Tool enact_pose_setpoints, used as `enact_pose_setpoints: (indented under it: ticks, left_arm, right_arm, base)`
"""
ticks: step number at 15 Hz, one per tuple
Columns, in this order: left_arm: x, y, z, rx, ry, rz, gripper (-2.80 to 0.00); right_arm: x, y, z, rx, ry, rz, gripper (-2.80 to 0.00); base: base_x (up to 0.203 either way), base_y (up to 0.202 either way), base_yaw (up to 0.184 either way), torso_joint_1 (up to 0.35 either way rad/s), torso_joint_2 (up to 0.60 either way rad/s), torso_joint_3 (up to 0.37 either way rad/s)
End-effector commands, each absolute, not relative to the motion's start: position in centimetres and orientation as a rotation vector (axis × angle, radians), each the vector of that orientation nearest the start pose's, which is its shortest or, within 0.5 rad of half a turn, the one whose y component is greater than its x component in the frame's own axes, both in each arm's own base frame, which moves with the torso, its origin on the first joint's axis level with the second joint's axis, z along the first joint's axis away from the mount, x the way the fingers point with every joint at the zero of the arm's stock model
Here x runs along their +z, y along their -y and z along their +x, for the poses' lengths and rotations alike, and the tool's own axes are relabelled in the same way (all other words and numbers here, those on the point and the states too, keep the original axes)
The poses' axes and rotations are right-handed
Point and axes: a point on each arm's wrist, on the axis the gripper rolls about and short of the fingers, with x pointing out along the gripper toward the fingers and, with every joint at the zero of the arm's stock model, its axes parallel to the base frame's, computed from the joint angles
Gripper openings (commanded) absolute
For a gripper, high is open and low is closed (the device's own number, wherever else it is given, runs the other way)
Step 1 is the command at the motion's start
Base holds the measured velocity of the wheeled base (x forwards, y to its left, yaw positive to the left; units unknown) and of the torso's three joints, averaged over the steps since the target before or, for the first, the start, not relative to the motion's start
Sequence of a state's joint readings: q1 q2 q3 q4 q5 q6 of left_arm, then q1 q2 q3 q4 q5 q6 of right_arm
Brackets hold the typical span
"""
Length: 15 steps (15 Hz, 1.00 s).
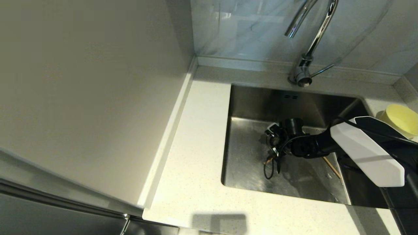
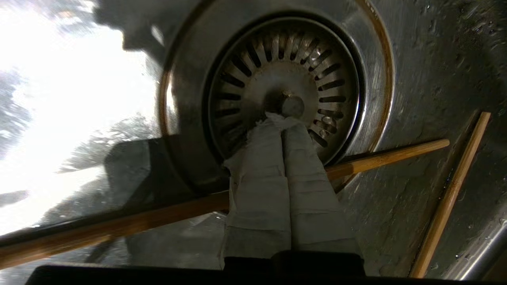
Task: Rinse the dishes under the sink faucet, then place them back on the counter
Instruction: Put the chopsticks back to the table from the sink
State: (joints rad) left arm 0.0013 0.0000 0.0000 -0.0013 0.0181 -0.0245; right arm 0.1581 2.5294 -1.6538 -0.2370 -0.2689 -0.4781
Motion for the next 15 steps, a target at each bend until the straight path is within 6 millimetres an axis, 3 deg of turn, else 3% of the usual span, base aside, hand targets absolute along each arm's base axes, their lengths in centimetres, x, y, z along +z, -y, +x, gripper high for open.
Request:
enact_pose_setpoints:
  ticks: [1, 9, 15]
  left_arm:
    - [7.6, 0.0, -2.3, 0.02, 0.005, -0.025, -2.8]
    - [7.6, 0.0, -2.3, 0.02, 0.005, -0.025, -2.8]
    - [7.6, 0.0, -2.3, 0.02, 0.005, -0.025, -2.8]
  right_arm:
    - [2.2, -6.3, 49.5, 0.027, -0.65, -0.604, -2.8]
    - [3.8, -0.6, 50.5, -0.066, -0.637, -0.647, -2.8]
    - [4.6, 1.4, 50.6, -0.109, -0.627, -0.639, -2.8]
  base:
    - [0.0, 0.0, 0.0, 0.0, 0.0, 0.0]
    - [0.0, 0.0, 0.0, 0.0, 0.0, 0.0]
    - [0.0, 0.0, 0.0, 0.0, 0.0, 0.0]
